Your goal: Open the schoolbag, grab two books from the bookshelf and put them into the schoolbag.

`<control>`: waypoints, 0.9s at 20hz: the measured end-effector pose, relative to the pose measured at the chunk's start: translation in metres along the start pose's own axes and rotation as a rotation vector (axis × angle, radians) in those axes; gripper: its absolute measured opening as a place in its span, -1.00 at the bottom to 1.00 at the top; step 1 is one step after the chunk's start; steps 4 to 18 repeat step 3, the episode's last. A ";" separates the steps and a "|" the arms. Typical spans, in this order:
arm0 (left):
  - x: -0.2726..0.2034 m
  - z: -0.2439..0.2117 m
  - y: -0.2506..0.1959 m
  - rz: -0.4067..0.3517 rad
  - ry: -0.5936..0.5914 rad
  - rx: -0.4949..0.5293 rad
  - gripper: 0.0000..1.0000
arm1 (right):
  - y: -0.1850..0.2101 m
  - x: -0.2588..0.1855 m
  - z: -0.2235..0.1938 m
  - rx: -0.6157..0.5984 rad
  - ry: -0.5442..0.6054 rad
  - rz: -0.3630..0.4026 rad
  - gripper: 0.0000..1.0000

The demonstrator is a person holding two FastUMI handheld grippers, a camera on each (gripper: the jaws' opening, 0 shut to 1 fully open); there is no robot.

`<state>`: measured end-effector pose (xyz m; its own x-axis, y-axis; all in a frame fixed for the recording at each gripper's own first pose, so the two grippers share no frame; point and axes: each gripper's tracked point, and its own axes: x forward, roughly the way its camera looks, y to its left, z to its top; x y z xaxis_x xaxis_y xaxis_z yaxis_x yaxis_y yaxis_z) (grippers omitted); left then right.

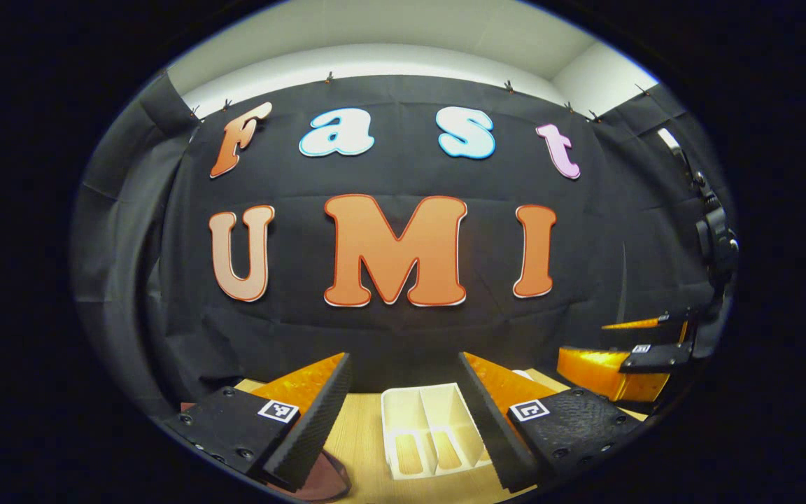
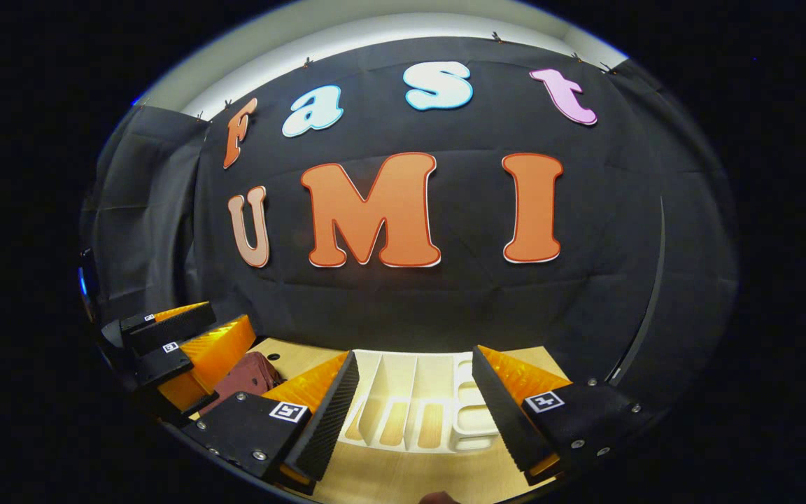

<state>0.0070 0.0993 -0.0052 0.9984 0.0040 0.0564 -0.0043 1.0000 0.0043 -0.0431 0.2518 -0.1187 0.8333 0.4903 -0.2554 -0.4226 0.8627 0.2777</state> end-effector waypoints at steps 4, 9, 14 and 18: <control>-0.001 -0.007 0.001 0.014 0.005 0.002 0.87 | -0.004 -0.003 -0.005 0.000 -0.027 -0.022 0.94; -0.001 -0.007 0.001 0.014 0.005 0.002 0.87 | -0.004 -0.003 -0.005 0.000 -0.027 -0.022 0.94; -0.001 -0.007 0.001 0.014 0.005 0.002 0.87 | -0.004 -0.003 -0.005 0.000 -0.027 -0.022 0.94; -0.001 -0.007 0.001 0.014 0.005 0.002 0.87 | -0.004 -0.003 -0.005 0.000 -0.027 -0.022 0.94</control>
